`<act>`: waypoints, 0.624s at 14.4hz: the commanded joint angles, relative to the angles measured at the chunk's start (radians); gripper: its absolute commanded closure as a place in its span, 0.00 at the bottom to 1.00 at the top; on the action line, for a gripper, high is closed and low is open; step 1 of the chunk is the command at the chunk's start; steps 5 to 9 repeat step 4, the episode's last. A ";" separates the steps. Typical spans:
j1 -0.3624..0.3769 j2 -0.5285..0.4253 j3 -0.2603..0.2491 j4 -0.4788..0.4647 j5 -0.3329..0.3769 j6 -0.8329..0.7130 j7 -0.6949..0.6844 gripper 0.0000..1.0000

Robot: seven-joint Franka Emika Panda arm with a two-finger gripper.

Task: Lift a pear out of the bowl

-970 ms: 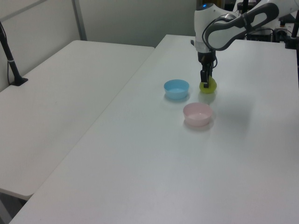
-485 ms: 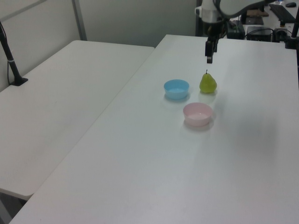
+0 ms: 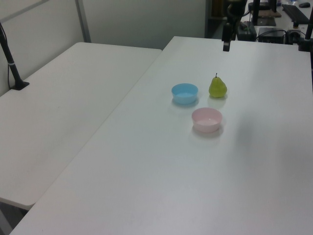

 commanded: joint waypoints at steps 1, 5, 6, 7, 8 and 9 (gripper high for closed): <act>0.034 -0.051 -0.016 -0.018 0.026 -0.053 0.026 0.00; 0.032 -0.050 -0.014 -0.018 0.026 -0.061 0.026 0.00; 0.032 -0.050 -0.014 -0.018 0.026 -0.061 0.026 0.00; 0.032 -0.050 -0.014 -0.018 0.026 -0.061 0.026 0.00; 0.032 -0.050 -0.014 -0.018 0.026 -0.061 0.026 0.00; 0.032 -0.050 -0.014 -0.018 0.026 -0.061 0.026 0.00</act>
